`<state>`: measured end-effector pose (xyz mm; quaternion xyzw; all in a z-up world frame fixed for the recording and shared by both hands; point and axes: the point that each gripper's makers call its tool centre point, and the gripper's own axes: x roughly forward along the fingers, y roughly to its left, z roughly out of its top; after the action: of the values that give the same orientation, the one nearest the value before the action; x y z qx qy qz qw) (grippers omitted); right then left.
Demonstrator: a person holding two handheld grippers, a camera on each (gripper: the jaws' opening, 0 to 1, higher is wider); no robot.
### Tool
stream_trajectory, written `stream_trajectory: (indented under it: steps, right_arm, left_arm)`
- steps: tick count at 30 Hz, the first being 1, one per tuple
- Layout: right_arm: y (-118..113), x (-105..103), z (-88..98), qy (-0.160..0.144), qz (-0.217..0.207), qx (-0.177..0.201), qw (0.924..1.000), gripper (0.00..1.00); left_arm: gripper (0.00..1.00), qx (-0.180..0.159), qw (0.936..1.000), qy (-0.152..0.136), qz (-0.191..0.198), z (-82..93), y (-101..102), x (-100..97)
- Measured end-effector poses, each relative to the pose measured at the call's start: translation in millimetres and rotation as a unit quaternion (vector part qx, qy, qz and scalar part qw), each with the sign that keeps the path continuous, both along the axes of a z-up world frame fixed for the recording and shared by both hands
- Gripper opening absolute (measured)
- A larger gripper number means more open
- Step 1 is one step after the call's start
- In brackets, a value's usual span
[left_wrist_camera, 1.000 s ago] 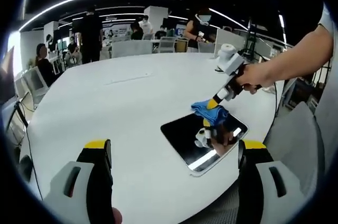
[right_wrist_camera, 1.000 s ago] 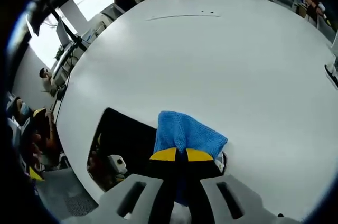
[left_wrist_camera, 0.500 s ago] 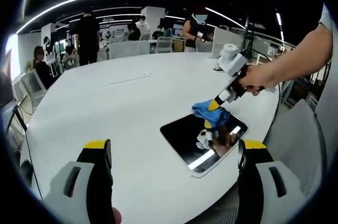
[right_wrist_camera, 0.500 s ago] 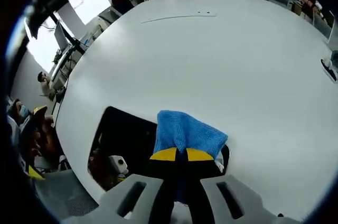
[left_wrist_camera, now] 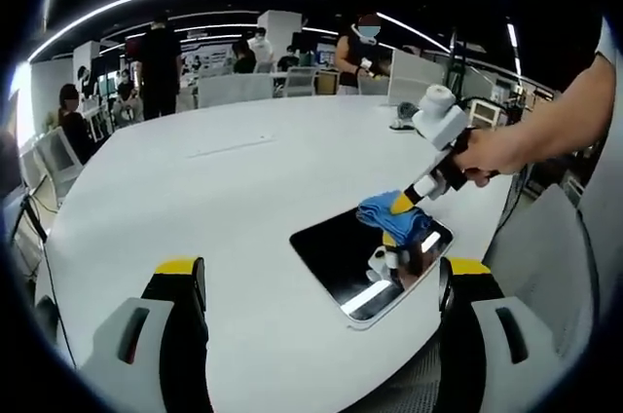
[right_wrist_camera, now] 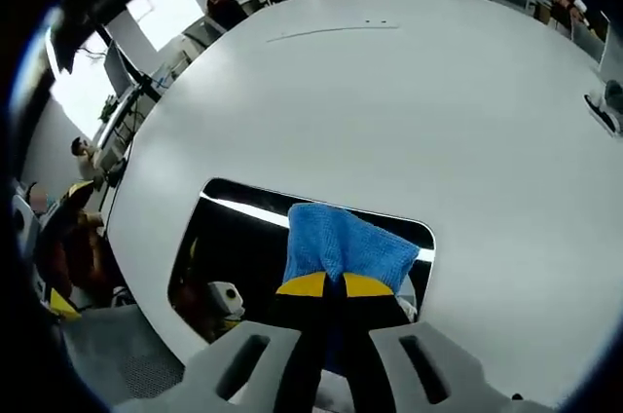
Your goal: Wipe the mirror surface with the cleaning cloth until all visible marks leave the cleaned area.
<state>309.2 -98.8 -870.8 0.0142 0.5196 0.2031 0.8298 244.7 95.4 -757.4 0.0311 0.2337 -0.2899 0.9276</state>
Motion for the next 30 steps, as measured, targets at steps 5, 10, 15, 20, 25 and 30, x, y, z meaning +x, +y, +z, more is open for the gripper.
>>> stream_trajectory:
  steps: [5,10,15,20,25,30]
  right_arm:
    - [0.1,-8.5,0.3,0.002,0.001,0.002,1.0000,0.00]
    - [-0.6,-16.6,0.8,0.007,-0.006,0.008,0.9999,0.00]
    - [-0.4,-24.1,1.0,0.007,-0.005,0.010,0.9999,0.00]
    - [-0.9,-31.3,1.1,0.008,-0.008,0.017,0.9998,0.00]
    - [-1.0,-39.6,0.7,0.010,-0.010,0.022,0.9997,0.00]
    - [-1.3,-46.6,0.0,0.011,-0.008,0.024,0.9996,0.00]
  left_arm:
    - [0.99,-0.004,1.0000,0.001,-0.009,-0.3,-4.6,-1.6]
    - [0.99,-0.006,0.9999,-0.001,-0.011,1.7,-6.1,-1.7]
    - [0.99,-0.010,0.9999,-0.002,-0.011,3.2,-7.0,-3.4]
    - [0.99,-0.017,0.9997,0.010,-0.018,0.9,-11.2,-11.2]
    - [0.99,-0.016,0.9996,0.013,-0.019,-1.5,-12.7,-14.6]
    - [0.99,-0.013,0.9998,0.006,-0.015,-0.2,-12.6,-16.2]
